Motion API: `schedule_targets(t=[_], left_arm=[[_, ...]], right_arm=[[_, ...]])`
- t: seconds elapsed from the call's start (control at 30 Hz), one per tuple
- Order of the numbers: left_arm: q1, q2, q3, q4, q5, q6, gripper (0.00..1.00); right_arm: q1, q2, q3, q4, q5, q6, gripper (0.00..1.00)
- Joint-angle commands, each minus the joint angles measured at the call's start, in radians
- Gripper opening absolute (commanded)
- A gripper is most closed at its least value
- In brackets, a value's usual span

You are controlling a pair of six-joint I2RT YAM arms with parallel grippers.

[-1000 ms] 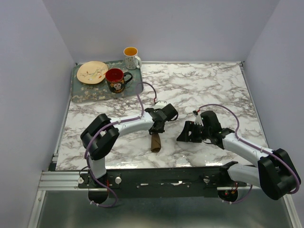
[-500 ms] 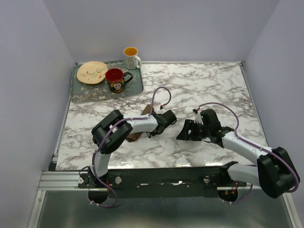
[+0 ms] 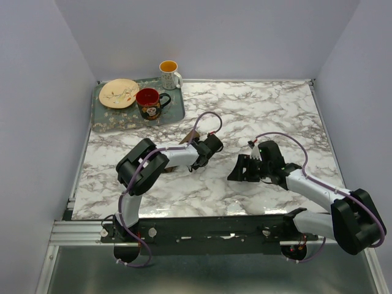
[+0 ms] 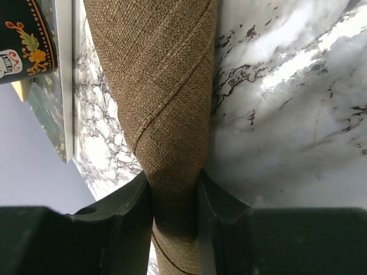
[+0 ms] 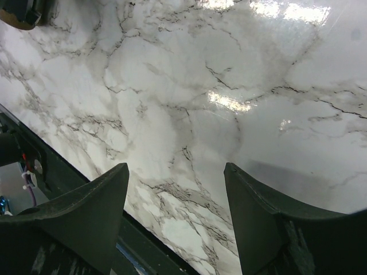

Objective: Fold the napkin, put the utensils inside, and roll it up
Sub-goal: Roll the napkin with the utensil

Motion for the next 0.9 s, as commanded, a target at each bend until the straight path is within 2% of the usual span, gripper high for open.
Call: schedule_targets(t=[0.0, 0.03, 0.1, 0.13, 0.23, 0.53, 0.87], left_arm=[[0.008, 0.03, 0.032, 0.013, 0.06, 0.015, 0.43], [0.009, 0.029, 0.033, 0.008, 0.063, 0.011, 0.5], [0.013, 0.014, 0.036, -0.001, 0.098, -0.003, 0.55], [0.014, 0.006, 0.039, -0.008, 0.118, -0.006, 0.61], [0.02, -0.011, 0.05, -0.027, 0.164, -0.015, 0.68], [0.028, -0.049, 0.059, -0.07, 0.221, -0.05, 0.75], [0.031, -0.227, 0.093, -0.128, 0.365, -0.161, 0.86]], right_arm=[[-0.012, 0.011, 0.017, 0.002, -0.017, -0.018, 0.76], [-0.012, 0.013, 0.02, 0.002, -0.018, -0.02, 0.76], [-0.013, 0.018, 0.023, 0.002, -0.018, -0.02, 0.76], [-0.013, 0.019, 0.028, 0.004, -0.017, -0.02, 0.76], [-0.015, 0.027, 0.035, 0.004, -0.015, -0.021, 0.76], [-0.018, 0.031, 0.038, 0.004, -0.015, -0.021, 0.76], [-0.019, 0.047, 0.043, 0.005, -0.018, -0.018, 0.76]])
